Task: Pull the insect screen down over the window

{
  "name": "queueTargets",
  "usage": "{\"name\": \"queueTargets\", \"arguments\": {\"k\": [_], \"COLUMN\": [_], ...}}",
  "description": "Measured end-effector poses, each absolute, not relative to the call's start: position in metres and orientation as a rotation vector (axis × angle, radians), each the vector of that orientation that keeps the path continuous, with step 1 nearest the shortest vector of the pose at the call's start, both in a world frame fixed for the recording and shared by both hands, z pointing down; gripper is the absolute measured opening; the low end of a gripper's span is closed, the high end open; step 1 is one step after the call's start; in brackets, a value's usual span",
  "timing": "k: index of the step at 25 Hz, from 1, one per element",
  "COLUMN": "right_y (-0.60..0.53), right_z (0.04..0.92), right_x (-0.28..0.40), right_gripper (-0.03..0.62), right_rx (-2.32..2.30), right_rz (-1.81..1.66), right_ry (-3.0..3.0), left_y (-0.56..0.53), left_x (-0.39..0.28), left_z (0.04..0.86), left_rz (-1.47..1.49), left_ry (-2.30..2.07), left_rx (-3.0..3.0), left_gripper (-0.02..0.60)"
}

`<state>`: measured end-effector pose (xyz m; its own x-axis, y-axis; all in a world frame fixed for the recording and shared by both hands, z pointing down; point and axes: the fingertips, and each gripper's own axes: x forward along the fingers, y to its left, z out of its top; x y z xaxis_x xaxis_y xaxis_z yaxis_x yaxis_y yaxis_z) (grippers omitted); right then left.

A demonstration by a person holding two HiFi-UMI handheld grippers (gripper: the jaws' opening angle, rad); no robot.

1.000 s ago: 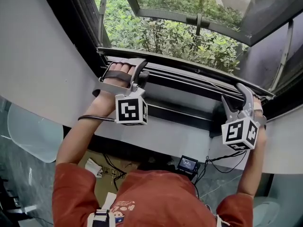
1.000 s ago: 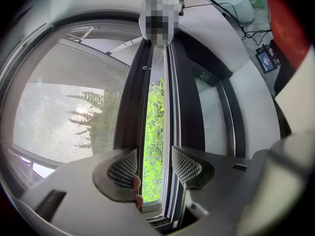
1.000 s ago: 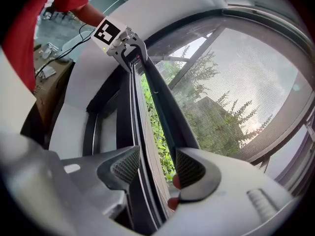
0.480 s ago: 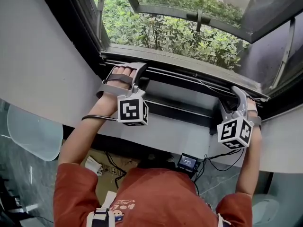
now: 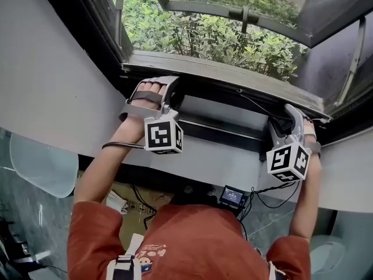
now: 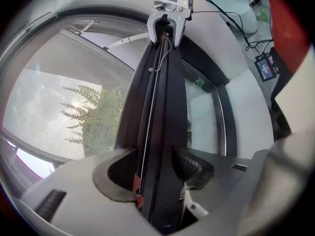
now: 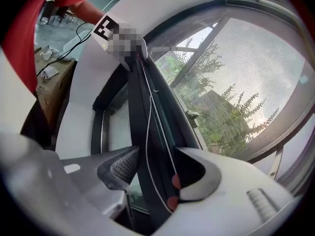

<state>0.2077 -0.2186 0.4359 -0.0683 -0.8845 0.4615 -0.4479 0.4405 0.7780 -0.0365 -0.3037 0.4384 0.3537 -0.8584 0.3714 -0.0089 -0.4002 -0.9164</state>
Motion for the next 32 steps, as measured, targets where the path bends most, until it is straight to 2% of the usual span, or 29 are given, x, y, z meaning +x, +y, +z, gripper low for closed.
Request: {"name": "queueTargets", "arguments": {"k": [32], "right_y": [-0.2175], "right_z": [0.4377], "right_x": [0.2036], "right_gripper": [0.222], "right_rx": [1.322], "right_rz": [-0.546], "right_ry": [-1.719], "left_y": [-0.3029], "left_x": [-0.0384], "left_z": [0.4438], "left_rz": [-1.173], "left_ry": [0.782], "left_rx": [-1.650], "left_gripper": [0.216]}}
